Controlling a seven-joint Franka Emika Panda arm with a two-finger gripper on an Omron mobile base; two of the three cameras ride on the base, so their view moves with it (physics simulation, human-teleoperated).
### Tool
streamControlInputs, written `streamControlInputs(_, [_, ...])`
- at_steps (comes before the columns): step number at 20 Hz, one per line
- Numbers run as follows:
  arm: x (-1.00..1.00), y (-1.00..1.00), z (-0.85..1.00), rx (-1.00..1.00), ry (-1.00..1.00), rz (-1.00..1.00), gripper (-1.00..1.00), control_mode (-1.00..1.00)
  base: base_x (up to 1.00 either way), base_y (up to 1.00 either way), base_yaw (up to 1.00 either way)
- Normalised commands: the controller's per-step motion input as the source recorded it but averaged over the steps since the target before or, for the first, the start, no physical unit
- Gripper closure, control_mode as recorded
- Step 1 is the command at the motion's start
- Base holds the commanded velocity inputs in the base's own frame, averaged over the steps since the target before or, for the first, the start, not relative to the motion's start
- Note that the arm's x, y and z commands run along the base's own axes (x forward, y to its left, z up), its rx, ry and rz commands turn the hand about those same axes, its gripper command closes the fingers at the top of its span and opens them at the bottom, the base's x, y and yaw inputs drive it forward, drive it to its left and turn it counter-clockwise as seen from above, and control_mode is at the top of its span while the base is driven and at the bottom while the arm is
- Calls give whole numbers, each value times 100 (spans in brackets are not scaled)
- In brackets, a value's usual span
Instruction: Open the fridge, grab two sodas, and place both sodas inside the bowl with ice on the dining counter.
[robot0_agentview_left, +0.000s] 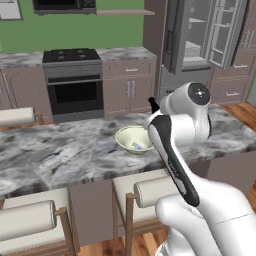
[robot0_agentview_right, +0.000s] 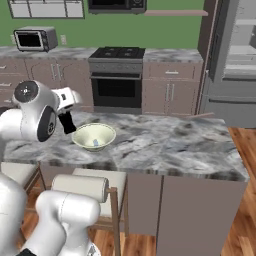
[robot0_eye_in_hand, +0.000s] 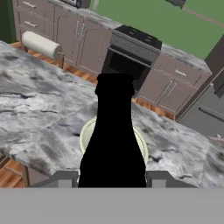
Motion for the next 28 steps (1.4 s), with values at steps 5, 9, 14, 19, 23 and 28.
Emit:
streamControlInputs(5, [73, -1, -43, -4, 13, 17, 100, -100, 0, 0, 0])
streamControlInputs(9, [63, 0, -47, 0, 9, 19, 100, -100, 0, 0, 0])
streamControlInputs(14, [56, 0, -53, 0, 5, 18, 100, -100, 0, 0, 0])
streamControlInputs(19, [42, 0, -46, -4, 5, 17, 100, -100, 0, 0, 0])
streamControlInputs(23, [26, 0, -40, -5, 3, 13, 100, -100, 0, 0, 0])
streamControlInputs(28, [8, 0, -32, -5, 4, 8, 100, -100, 0, 0, 0])
